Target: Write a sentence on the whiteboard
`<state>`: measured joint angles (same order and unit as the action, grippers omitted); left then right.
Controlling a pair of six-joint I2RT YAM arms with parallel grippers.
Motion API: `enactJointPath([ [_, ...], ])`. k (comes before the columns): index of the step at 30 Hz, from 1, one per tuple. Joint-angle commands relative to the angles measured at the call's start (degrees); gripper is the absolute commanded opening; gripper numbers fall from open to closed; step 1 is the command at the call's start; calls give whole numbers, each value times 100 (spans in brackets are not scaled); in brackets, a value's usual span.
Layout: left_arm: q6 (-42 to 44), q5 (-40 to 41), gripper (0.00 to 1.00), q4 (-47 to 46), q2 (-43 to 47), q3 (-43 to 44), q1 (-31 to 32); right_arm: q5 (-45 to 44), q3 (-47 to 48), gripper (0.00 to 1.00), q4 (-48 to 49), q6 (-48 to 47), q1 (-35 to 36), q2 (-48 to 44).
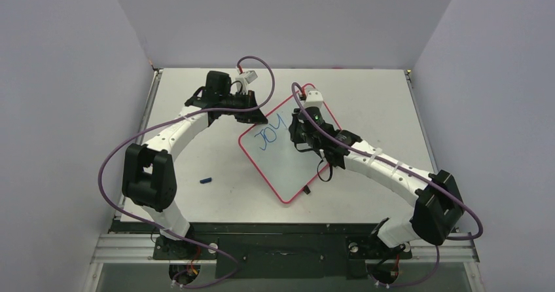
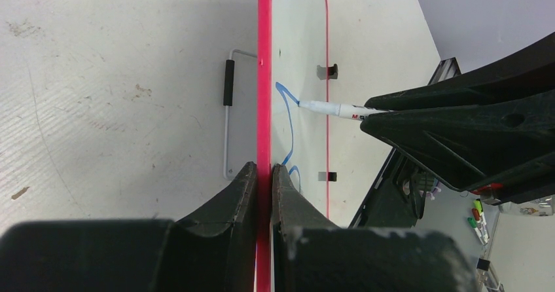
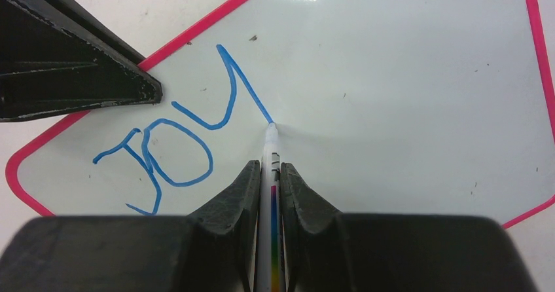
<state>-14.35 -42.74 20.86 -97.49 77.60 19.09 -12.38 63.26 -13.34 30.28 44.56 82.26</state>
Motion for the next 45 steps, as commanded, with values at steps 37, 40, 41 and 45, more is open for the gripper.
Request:
enactJointPath([
  [37,292,-253,0,120,131,443,191,-231,228,0,-650,82,291,-796],
  [40,267,-211,0,180,108,524,191,-244,84,0,-647,118,296,-998],
  [41,246,-197,0,203,108,544,196,-246,47,0,-633,129,293,-1035],
  [45,218,-69,0,343,125,644,193,-239,-202,0,-565,144,299,-1279],
])
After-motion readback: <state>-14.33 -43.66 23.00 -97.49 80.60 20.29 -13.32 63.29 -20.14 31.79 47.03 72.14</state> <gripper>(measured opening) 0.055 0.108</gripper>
